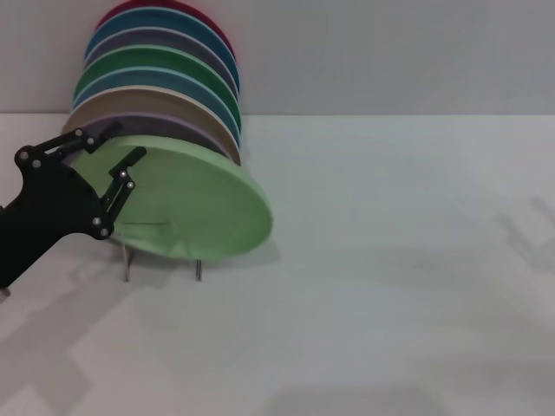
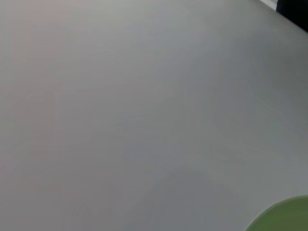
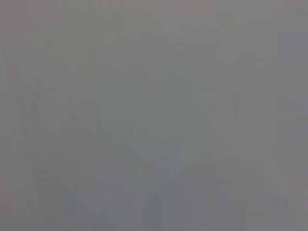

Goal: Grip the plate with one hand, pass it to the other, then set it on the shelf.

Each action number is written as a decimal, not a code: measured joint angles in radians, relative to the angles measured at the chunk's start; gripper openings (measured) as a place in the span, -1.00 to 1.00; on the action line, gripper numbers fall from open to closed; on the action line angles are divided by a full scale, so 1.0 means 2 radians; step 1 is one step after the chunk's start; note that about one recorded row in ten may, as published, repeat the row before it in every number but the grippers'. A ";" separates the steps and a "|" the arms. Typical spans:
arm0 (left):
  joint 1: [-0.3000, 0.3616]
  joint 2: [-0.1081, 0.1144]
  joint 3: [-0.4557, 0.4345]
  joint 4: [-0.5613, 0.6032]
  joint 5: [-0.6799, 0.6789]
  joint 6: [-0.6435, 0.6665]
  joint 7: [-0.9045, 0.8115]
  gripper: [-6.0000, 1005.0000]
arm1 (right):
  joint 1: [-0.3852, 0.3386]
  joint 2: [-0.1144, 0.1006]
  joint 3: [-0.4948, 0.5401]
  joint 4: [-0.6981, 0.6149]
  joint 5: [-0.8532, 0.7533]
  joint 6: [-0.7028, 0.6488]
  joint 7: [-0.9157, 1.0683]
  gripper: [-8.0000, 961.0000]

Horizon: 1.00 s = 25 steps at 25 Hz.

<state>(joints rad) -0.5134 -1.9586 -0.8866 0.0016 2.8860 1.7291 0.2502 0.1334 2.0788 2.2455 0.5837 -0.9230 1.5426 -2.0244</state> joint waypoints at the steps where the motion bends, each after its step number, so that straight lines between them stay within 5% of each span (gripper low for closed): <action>1: 0.000 -0.001 -0.001 0.000 -0.001 -0.003 0.001 -0.56 | 0.000 0.000 0.000 0.000 0.000 0.000 0.000 0.67; 25: 0.000 -0.018 -0.030 -0.008 -0.002 -0.068 0.022 -0.37 | -0.005 0.000 0.002 0.005 -0.010 0.013 -0.002 0.67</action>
<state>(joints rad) -0.5136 -1.9939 -0.9471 -0.0135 2.8823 1.5938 0.2944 0.1238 2.0786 2.2496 0.5932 -0.9434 1.5688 -2.0276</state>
